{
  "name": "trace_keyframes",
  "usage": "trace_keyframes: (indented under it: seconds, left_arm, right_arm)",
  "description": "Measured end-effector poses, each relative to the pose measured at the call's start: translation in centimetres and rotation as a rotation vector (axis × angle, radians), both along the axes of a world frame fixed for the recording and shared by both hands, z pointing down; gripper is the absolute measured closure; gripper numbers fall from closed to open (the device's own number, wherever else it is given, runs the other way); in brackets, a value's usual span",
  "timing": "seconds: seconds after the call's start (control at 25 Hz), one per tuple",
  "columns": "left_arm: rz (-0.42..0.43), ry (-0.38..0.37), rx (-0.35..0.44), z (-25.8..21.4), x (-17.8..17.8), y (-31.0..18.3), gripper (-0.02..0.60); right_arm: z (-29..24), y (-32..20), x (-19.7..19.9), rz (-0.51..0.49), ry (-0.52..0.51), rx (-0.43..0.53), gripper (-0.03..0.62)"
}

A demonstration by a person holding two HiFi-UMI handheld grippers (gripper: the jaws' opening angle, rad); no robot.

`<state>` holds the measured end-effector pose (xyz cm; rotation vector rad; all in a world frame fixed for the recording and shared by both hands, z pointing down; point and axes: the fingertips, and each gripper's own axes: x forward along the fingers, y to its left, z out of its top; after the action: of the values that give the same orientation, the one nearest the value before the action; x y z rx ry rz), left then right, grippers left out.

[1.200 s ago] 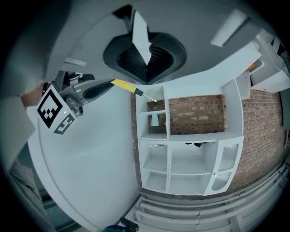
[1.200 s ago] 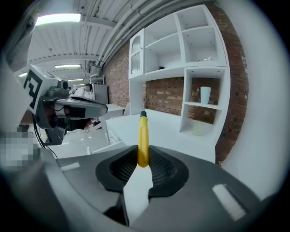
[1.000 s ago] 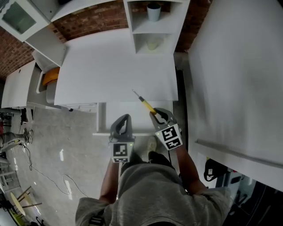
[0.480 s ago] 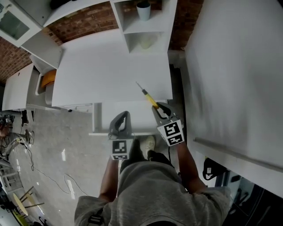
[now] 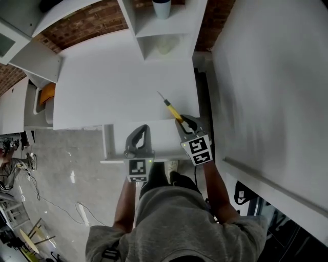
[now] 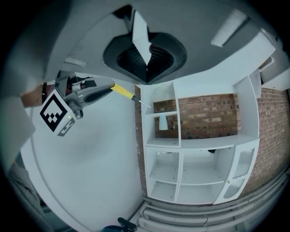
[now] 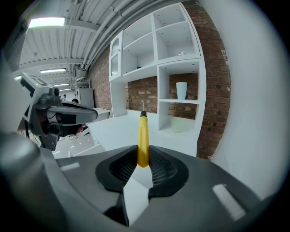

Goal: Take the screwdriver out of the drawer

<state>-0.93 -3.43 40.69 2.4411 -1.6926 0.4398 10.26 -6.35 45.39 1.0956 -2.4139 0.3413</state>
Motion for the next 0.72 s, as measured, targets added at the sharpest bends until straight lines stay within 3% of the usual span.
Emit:
trace_keyframes:
  seconds: [0.72]
  left_arm:
    - [0.039, 0.013, -0.156, 9.2, -1.9, -10.8, 0.569]
  right_arm:
    - [10.5, -10.0, -2.3, 0.023, 0.053, -0.180, 0.514]
